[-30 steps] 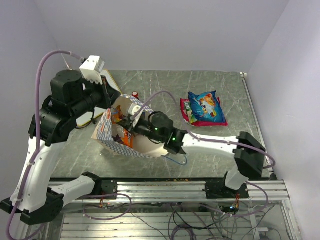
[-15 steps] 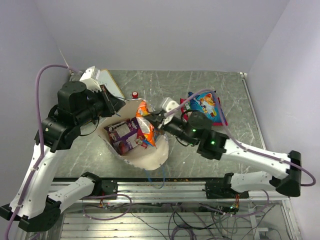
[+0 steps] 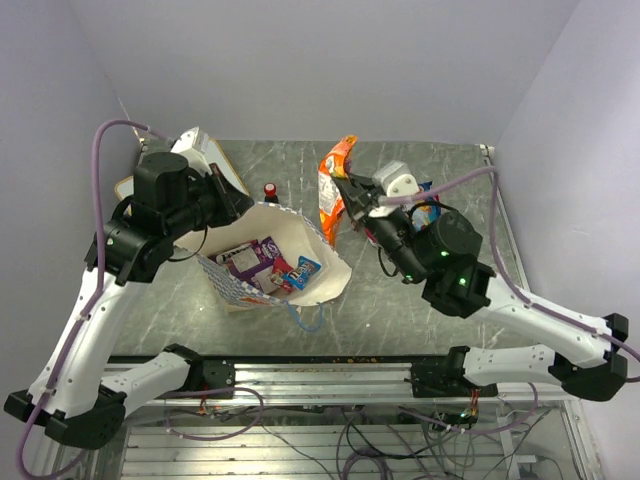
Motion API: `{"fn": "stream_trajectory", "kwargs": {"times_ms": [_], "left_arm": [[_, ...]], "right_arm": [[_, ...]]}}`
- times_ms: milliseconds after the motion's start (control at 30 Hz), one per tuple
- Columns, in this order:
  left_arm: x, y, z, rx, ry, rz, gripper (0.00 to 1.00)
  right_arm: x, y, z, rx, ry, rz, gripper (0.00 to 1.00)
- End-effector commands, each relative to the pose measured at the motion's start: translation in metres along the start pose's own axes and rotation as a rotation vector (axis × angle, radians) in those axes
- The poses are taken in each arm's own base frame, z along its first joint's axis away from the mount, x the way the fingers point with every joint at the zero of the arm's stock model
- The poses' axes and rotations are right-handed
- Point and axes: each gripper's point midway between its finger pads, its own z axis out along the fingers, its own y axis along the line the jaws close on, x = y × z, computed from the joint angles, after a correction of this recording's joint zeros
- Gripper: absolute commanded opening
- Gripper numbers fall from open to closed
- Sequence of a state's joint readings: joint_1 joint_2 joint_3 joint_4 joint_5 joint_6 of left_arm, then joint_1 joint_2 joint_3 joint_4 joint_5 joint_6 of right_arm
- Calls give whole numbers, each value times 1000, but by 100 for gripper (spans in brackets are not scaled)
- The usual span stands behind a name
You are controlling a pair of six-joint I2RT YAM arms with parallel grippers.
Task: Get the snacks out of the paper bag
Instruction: Place the snack in the paper bag.
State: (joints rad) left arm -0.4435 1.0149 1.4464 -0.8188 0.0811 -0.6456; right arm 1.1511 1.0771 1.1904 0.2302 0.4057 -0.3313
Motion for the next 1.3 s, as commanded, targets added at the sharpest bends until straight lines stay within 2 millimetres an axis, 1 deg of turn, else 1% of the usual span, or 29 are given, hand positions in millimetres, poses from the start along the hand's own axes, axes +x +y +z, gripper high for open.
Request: {"fn": "stream_trajectory", "kwargs": {"times_ms": [0, 33, 67, 100, 133, 167, 200, 233, 300, 433, 533, 600, 667, 767, 900, 967, 1100, 1167, 1267], "left_arm": [[-27, -14, -2, 24, -68, 67, 7], [-29, -12, -3, 14, -69, 80, 7], [-30, -11, -3, 2, -72, 90, 7], [-32, -10, -5, -4, -78, 100, 7], [-33, -9, -5, -7, -81, 109, 7], [-34, -10, -6, -7, -85, 117, 7], [-35, -9, -6, -9, -89, 126, 7], [-35, -9, -6, -8, -91, 134, 7], [-35, -7, -4, -12, -95, 144, 7], [-31, -4, 2, -9, -108, 119, 7], [-32, -8, 9, 11, -104, 118, 7], [-37, -13, 14, 19, -93, 137, 7], [-38, -15, 21, 16, -69, 154, 7], [-35, -17, 29, 27, -36, 161, 7], [-32, -20, 30, 53, -41, 142, 7], [-31, -20, 31, 55, -41, 139, 7], [-34, -20, 34, 45, -34, 149, 7], [-36, -20, 33, 42, -41, 153, 7], [-36, -20, 34, 45, -46, 149, 7]], "right_arm": [[16, -54, 17, 344, 95, -96, 0], [36, -77, 15, 483, 175, -128, 0], [54, -103, 10, 623, 244, -156, 0], [72, -126, 3, 742, 310, -174, 0], [88, -145, -2, 823, 360, -175, 0], [109, -155, -4, 827, 437, -198, 0], [122, -164, -5, 830, 467, -171, 0], [131, -174, -9, 840, 492, -168, 0], [144, -192, -24, 870, 535, -187, 0], [178, -215, -49, 799, 658, -246, 0], [211, -230, -58, 707, 771, -240, 0], [228, -247, -63, 700, 845, -247, 0], [248, -252, -61, 660, 914, -272, 0], [273, -253, -57, 619, 982, -294, 0], [306, -248, -54, 541, 1054, -289, 0], [322, -242, -53, 510, 1094, -263, 0], [359, -237, -66, 496, 1207, -240, 0], [373, -231, -65, 468, 1203, -212, 0], [391, -220, -57, 418, 1156, -165, 0]]}}
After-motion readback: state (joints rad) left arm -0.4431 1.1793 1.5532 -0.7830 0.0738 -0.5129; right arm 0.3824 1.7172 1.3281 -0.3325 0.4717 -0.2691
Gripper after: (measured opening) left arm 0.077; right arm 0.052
